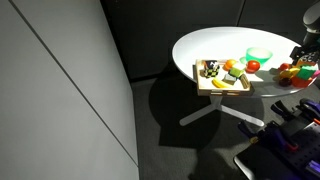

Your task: Pick up the green block and place it inside the green bowl

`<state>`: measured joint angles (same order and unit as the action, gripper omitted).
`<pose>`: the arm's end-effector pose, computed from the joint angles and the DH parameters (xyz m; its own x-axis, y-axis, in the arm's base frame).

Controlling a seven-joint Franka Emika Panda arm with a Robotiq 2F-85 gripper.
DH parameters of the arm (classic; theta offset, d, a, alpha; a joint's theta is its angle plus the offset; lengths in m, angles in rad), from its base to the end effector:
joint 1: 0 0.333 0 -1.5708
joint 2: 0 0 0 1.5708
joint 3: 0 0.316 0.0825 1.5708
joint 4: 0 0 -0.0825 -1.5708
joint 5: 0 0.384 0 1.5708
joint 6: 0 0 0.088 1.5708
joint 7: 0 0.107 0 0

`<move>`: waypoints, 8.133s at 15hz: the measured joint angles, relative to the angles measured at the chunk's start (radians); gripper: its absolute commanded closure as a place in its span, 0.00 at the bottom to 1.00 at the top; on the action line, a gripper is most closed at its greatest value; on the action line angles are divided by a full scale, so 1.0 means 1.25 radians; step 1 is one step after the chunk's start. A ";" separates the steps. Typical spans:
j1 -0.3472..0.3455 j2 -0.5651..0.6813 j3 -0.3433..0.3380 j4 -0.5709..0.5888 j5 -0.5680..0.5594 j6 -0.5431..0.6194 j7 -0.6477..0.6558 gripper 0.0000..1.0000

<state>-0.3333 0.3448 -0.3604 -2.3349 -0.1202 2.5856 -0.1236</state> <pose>0.3892 -0.3298 0.1919 0.8911 -0.4406 -0.1086 -0.4215 -0.8923 0.1614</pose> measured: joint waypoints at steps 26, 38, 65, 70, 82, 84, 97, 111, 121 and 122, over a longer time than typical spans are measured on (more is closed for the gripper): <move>-0.032 0.055 0.001 -0.004 -0.010 0.021 -0.170 0.68; -0.032 0.033 0.033 0.032 -0.006 -0.007 -0.163 0.72; 0.041 0.223 0.097 0.439 0.058 -0.191 0.162 0.72; 0.043 0.268 0.096 0.489 0.063 -0.181 0.216 0.72; 0.043 0.300 0.095 0.501 0.079 -0.094 0.240 0.00; 0.043 0.298 0.095 0.501 0.085 -0.089 0.240 0.00; 0.008 0.143 0.159 0.409 0.197 -0.173 0.086 0.00; 0.052 -0.057 0.138 0.294 0.119 -0.374 0.051 0.00; 0.075 -0.219 0.137 0.174 0.087 -0.372 0.052 0.00; 0.075 -0.233 0.137 0.164 0.087 -0.370 0.055 0.00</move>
<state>-0.2394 0.0535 -0.1890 -2.1293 -0.0111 2.1230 -0.0550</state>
